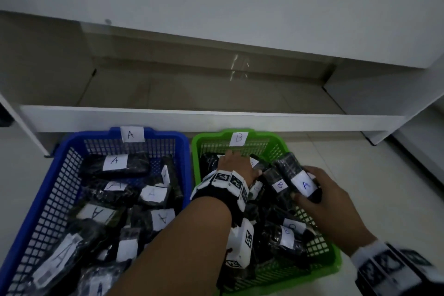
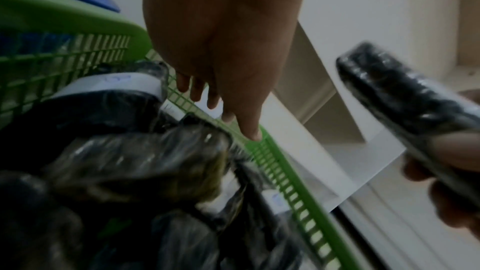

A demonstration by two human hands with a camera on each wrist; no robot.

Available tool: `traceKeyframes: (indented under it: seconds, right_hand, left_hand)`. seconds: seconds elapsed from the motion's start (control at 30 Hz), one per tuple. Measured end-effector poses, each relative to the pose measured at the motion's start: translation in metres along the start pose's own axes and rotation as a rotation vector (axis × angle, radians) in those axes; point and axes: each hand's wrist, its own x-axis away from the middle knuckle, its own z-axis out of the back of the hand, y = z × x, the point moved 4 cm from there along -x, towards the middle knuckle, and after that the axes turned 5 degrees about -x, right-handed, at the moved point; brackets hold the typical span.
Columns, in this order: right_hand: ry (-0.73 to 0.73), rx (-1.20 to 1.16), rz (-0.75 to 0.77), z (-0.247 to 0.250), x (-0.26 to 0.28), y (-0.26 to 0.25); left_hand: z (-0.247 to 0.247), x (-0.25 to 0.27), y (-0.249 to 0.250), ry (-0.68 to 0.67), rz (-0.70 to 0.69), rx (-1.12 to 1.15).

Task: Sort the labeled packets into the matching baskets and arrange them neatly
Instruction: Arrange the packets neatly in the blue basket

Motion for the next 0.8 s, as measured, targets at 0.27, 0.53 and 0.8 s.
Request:
traceKeyframes:
  seconds: [0.27,0.53,0.8]
  right_hand:
    - [-0.129,0.256,0.168,-0.021,-0.075,-0.121]
    - [-0.433,0.313,0.289,-0.150,-0.073,-0.178]
    - [-0.733,0.299,0.391,-0.223,-0.052,-0.191]
  left_hand:
    - [0.087,0.062,-0.091,0.426,0.044,0.256]
    - [0.084,0.156,-0.248,0.202,0.291,-0.103]
    - [0.031,0.222,-0.260,-0.168,0.187,-0.242]
